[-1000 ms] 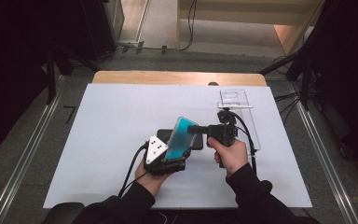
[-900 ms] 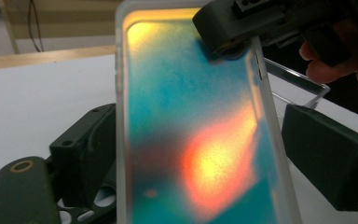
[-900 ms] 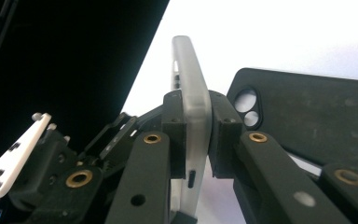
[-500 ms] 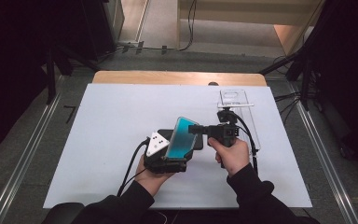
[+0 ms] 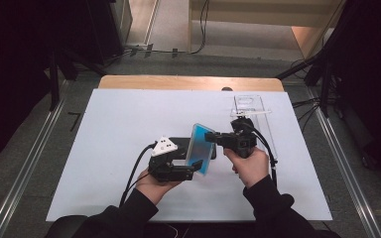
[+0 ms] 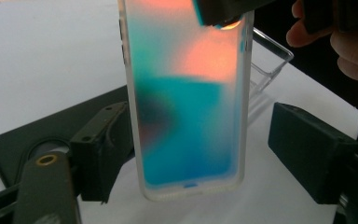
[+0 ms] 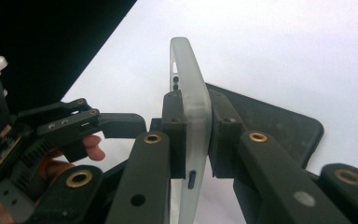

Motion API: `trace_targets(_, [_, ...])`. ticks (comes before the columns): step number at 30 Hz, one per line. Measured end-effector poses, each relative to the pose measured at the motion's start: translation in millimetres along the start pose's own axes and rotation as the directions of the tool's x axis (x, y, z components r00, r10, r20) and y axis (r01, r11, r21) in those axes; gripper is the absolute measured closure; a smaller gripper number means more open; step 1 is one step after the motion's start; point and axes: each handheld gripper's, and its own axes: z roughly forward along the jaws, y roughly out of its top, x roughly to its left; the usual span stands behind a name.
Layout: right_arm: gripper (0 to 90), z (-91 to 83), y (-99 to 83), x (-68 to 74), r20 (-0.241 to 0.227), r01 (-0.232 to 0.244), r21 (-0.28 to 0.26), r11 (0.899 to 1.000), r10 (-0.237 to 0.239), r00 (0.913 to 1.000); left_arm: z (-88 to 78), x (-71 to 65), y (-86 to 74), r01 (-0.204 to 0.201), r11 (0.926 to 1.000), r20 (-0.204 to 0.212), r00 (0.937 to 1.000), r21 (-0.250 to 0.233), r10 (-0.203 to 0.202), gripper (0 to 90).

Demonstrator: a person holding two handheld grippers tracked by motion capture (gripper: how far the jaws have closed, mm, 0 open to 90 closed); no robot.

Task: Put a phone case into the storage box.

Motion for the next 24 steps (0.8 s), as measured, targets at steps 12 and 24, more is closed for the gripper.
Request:
trace_targets(12, [76.7,-8.2,-5.9,3.4,-0.020,0.208,-0.048,0.977,-0.209,0.9778,-11.9,19.9,9.9,0.016,0.9984,0.051,0.9985,0.055,-0.019,25.0])
trace_targets(24, [76.7,-13.4,-10.1,-2.5,-0.113,0.297,-0.042,0.954,-0.300,0.9474,-23.9,30.3,18.1,-0.081,0.9932,0.094,0.9929,0.084,0.073,26.8])
